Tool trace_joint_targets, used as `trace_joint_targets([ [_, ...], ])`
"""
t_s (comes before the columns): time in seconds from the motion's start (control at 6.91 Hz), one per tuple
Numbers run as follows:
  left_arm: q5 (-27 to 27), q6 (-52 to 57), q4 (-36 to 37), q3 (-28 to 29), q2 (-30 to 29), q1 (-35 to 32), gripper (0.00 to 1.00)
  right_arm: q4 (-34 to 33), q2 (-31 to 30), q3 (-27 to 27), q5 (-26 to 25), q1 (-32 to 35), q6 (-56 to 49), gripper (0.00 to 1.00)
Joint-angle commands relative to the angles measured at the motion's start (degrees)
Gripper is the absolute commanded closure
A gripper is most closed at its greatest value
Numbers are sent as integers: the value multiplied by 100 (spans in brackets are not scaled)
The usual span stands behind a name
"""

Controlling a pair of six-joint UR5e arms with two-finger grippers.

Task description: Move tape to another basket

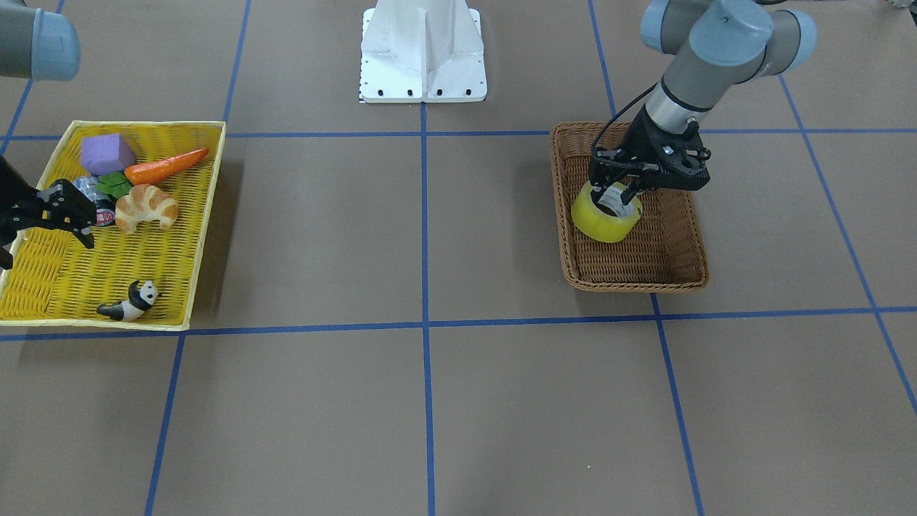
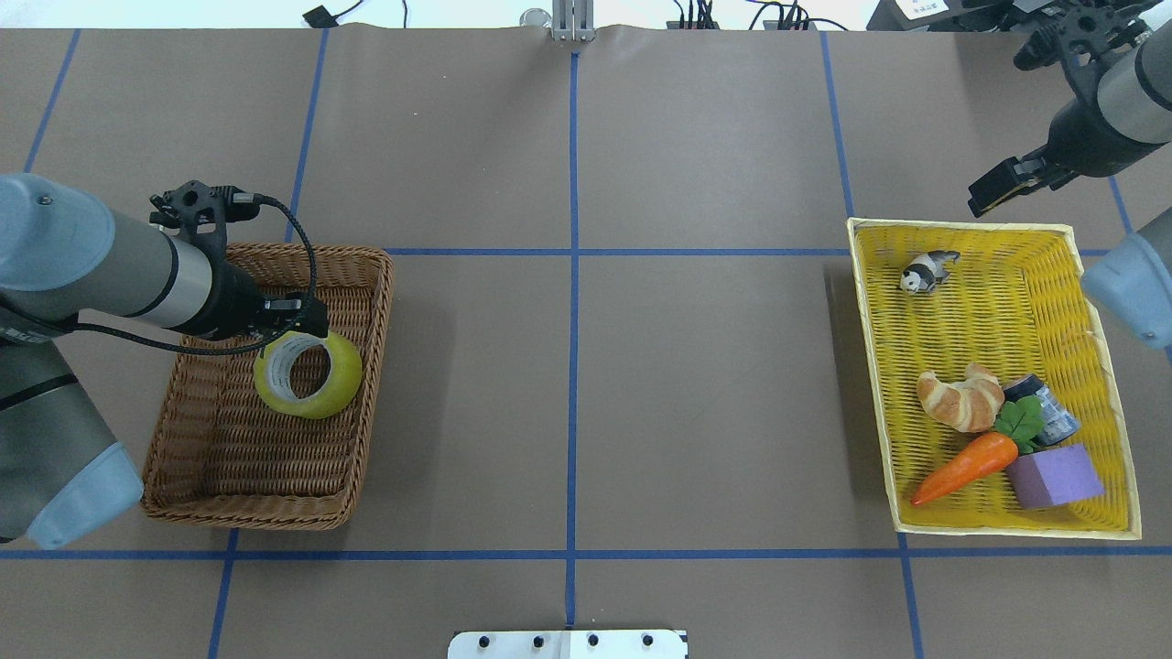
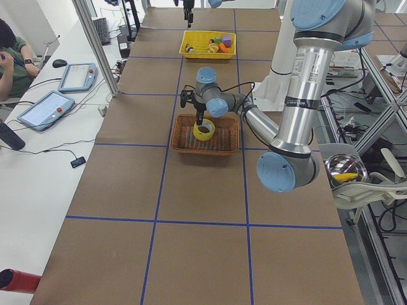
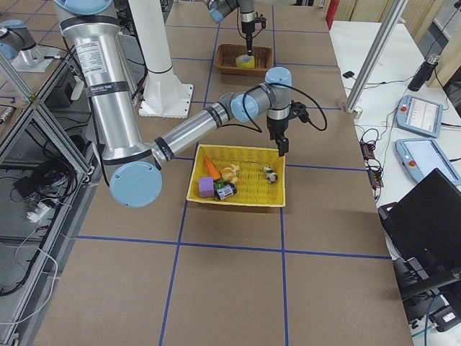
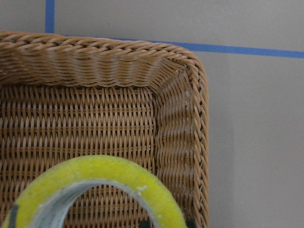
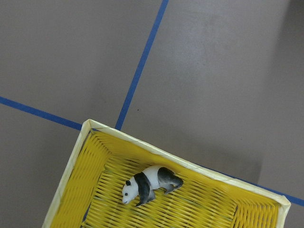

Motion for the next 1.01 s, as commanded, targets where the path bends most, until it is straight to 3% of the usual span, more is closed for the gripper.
trace_joint_targets([
  [0.0, 111, 936, 0, -418, 555, -70, 2, -385, 60, -182, 778, 551, -383, 0],
  [0.29, 15, 1789, -8, -876, 1573, -655, 2, -913, -9, -271, 1100, 1167, -1524, 0],
  [0.58, -1174, 3377, -8, -573, 2191, -2397, 2, -1038, -561, -237, 1162, 1686, -2205, 0],
  [0.72, -2016, 3549, 0, -196, 2315, -3409, 2, -995, -624, -254, 1206, 1801, -2154, 0],
  [0.87, -2460, 3568, 0, 312, 2291, -4167, 2, -960, -834, -271, 1215, 1802, -2223, 0],
])
